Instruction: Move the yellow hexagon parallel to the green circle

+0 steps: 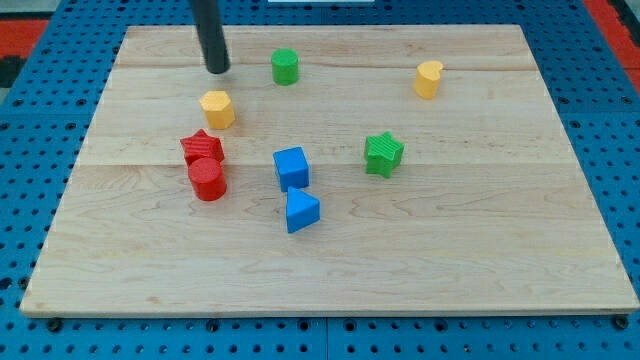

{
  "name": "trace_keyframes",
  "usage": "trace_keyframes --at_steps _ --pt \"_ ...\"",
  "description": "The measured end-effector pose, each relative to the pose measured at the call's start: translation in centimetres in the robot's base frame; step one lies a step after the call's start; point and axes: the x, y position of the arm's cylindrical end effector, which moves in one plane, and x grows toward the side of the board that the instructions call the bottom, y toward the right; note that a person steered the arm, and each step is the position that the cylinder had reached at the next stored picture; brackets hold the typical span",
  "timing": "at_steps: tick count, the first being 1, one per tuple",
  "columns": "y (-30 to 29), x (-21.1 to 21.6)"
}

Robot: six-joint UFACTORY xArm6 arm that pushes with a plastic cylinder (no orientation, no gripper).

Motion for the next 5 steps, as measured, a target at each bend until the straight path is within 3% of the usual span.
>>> trace_keyframes --at_steps 2,3,4,5 --pt "10.1 -0.5" --pt "9.0 4.8" --pt "5.9 13.0" --pt "-1.2 11.4"
